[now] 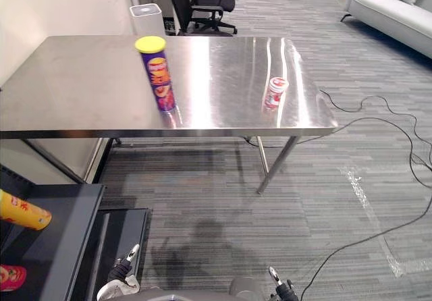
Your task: Put the gum and the chips on the shelf.
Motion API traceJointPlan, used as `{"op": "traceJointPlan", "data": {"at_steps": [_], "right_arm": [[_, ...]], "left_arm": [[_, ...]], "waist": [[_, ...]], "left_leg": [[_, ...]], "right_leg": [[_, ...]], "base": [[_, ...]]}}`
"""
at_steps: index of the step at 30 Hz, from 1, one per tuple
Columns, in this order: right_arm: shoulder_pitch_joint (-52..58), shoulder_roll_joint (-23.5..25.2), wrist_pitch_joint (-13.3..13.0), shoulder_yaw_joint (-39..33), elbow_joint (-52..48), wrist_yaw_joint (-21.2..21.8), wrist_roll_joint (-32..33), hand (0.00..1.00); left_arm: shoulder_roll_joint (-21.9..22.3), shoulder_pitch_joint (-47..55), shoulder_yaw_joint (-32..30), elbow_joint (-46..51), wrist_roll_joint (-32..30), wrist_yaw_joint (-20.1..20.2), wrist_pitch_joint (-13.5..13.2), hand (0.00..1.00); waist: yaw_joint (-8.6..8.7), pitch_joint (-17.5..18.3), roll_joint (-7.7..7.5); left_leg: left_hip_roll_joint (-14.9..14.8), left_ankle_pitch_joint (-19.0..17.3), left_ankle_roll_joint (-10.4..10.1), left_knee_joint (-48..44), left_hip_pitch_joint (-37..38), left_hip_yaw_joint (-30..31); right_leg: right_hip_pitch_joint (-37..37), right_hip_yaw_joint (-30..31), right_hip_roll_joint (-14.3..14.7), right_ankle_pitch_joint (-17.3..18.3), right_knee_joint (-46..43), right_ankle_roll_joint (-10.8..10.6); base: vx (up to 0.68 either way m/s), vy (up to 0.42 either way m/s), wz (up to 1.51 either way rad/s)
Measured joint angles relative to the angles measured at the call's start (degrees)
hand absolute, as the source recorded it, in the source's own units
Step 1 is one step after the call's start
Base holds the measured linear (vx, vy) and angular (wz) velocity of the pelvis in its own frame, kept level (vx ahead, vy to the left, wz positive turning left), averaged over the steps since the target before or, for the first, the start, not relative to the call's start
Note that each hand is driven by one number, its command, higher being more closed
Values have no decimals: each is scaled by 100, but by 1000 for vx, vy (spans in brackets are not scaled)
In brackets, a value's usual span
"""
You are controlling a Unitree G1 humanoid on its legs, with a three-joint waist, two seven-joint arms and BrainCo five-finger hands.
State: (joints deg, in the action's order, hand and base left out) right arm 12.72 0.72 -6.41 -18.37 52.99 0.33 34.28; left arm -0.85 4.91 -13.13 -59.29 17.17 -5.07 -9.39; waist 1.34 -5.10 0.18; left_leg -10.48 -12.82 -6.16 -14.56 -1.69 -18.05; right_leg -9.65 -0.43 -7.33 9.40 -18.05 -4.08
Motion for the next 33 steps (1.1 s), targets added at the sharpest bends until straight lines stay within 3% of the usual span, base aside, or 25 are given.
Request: {"op": "traceJointPlan", "data": {"at_steps": [1, 2, 3, 4, 5, 8, 9, 12, 14, 15, 16, 18, 21, 25, 26, 33], "right_arm": [[-30, 18, -4, 51, 12, -2, -5, 0], [-191, -84, -4, 87, 40, -12, -14, 0], [-234, -116, -3, 54, 35, -31, -14, 0], [-339, -211, -15, 97, 22, -46, -15, 0], [-372, -178, -7, 144, 39, -39, -19, 0], [-564, -251, -24, 353, 69, -26, -37, 0], [-604, -283, -21, 343, 71, -13, -38, 0], [-476, -262, -9, 494, 159, 28, -52, 0], [-429, -297, -8, 539, 264, 82, -56, 0], [-382, -373, -9, 531, 374, 126, -59, 0], [-348, -406, -1, 530, 438, 136, -60, 0], [-301, -603, 21, 411, 651, 153, -63, 0], [-254, -621, 101, 241, 732, 165, -222, 0], [-186, -422, 118, -71, 874, 163, -282, 0], [-131, -217, 121, -133, 1115, 224, -300, 0], [-140, -217, 121, -134, 1115, 223, -297, 0]], "left_arm": [[-4, 5, 4, -10, -1, 2, 1, 0], [27, 44, 9, -83, -2, 8, 10, 0], [33, 68, 48, -115, -2, 10, 9, 0], [27, 162, 203, -86, -13, 2, 1, 0], [-161, 189, 213, -66, -13, -5, 6, 0], [-162, 267, 232, -177, -14, -41, 60, 0], [-155, 227, 332, -180, -15, -44, 63, 0], [-161, 93, 432, -167, -59, -28, 48, 0], [-217, -2, 452, -168, -37, -44, 39, 0], [-273, -74, 513, -166, -25, -50, 14, 0], [-267, -96, 573, -163, -10, -54, -7, 0], [-178, -109, 669, -171, 4, -64, -7, 0], [-184, -125, 717, -172, 2, 10, -11, 0], [-321, -127, 715, -229, -11, 102, -6, 0], [-388, -41, 643, -658, -49, 154, 0, 0], [-389, -41, 621, -653, -50, 154, 0, 0]], "waist": [[-10, -14, -62], [-29, -37, 119], [-39, -37, 188], [-34, -85, 39], [-82, -106, -60], [-173, -2, 141], [-143, -12, 142], [-67, -41, 48], [-3, -95, -72], [5, -175, -215], [-6, -191, -241], [-6, -164, -81], [-15, -137, -46], [-9, -155, -217], [-102, 29, -265], [-113, 31, -264]], "left_leg": [[35, 26, -43, 59, -14, 5], [-78, 121, -27, 253, -9, 132], [-156, 244, -23, 449, 61, 104], [-195, 387, -220, 658, 239, -95], [-157, 315, -330, 605, 296, -160], [-696, 329, -399, 561, 310, -188], [-775, 449, -527, 574, 323, -158], [-938, 735, -642, 646, 392, 113], [-855, 1071, -579, 582, 362, 392], [-712, 1122, -535, 383, 157, 633], [-593, 1068, -545, 378, 133, 776], [-321, 998, -428, 561, 148, 763], [-179, 990, -370, 892, 281, 632], [25, 917, -245, 990, 296, 596], [385, 662, -17, 1310, 590, 640], [393, 662, -17, 1351, 585, 668]], "right_leg": [[28, -47, 39, 17, 213, -100], [134, -96, 227, -27, 666, -117], [142, -438, 120, 128, 730, -264], [-93, -1194, -465, 221, -6, 99], [-131, -1236, -512, -36, -26, -361], [-10, -1297, 26, -144, 523, -173], [16, -1594, -18, -172, 481, -184], [331, -1832, 177, -272, 621, -72], [543, -1974, 119, -292, 695, -9], [725, -2073, -18, -300, 825, 3], [796, -2108, -73, -315, 899, 21], [946, -2217, -114, -378, 1081, -16], [1040, -2190, -103, -649, 1487, -147], [1249, -2194, -195, -1027, 2057, -234], [1396, -1928, -426, -1386, 2417, -392], [1391, -1954, -423, -1396, 2415, -410]], "base": [[-59, -258, -51], [-36, -120, -42], [19, -147, -66], [48, -101, -64], [48, -145, -75], [72, -170, -62], [107, -99, -24], [115, -127, 29], [97, -108, 46], [70, -70, 50], [60, -14, 40], [72, 82, 27], [26, 114, 6], [-19, 117, 2], [-26, 57, 0], [10, 4, 1]]}}
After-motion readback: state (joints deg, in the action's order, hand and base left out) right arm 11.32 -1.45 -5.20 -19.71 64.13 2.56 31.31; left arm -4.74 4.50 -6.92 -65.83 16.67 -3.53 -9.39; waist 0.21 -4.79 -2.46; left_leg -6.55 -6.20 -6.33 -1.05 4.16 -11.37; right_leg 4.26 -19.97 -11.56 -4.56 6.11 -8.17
